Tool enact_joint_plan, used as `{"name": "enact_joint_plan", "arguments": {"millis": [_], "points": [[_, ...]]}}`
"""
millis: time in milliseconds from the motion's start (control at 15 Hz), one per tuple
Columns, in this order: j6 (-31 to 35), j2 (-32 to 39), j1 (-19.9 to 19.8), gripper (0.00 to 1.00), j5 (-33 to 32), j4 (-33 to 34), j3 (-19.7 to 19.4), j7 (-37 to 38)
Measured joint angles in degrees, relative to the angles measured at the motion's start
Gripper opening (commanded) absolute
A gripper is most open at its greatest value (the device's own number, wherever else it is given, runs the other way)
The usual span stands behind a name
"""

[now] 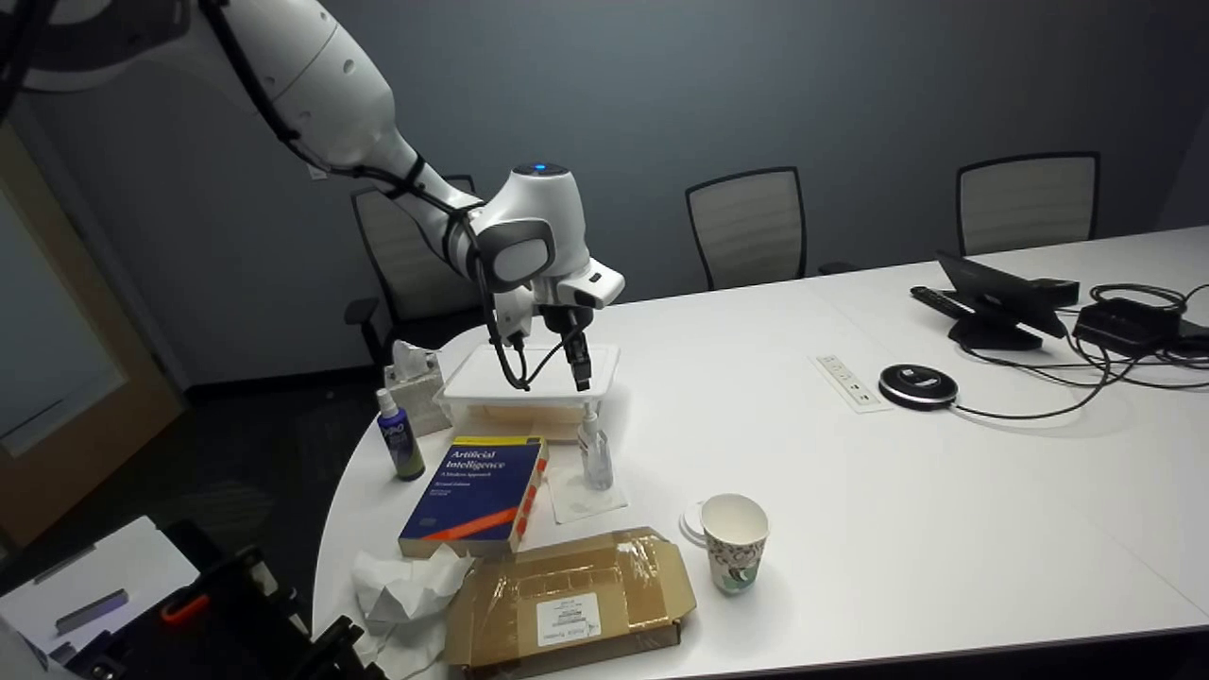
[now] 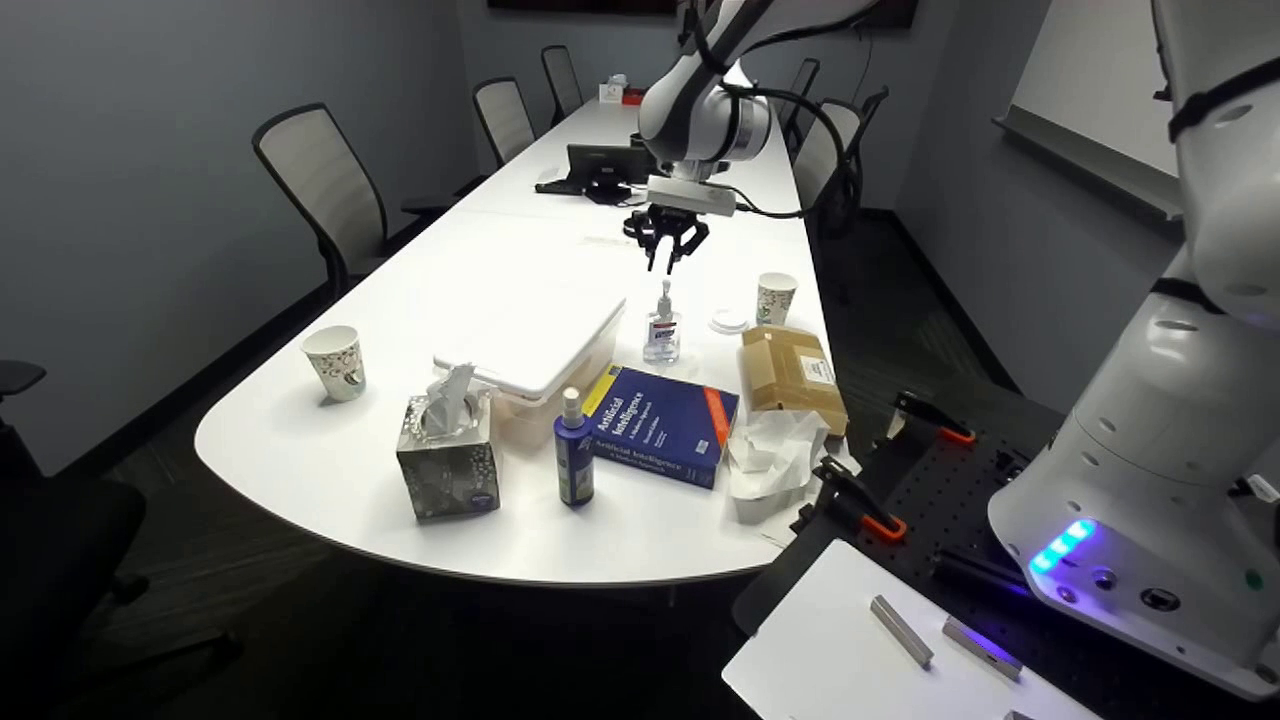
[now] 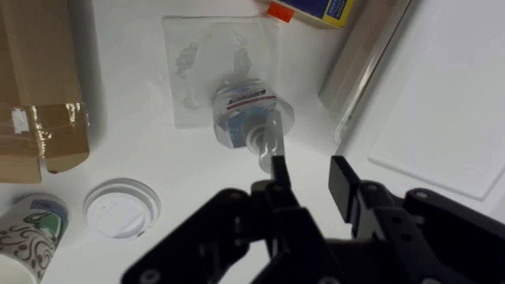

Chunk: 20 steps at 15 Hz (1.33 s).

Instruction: Press the top of the transparent bottle

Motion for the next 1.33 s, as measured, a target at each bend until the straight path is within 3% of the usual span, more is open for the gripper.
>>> {"name": "enact_joint_plan", "arguments": {"millis": [1333], "points": [[-1.40,2.77,-0.01,0.00,0.08,1.71,-0.69,0.07]]}}
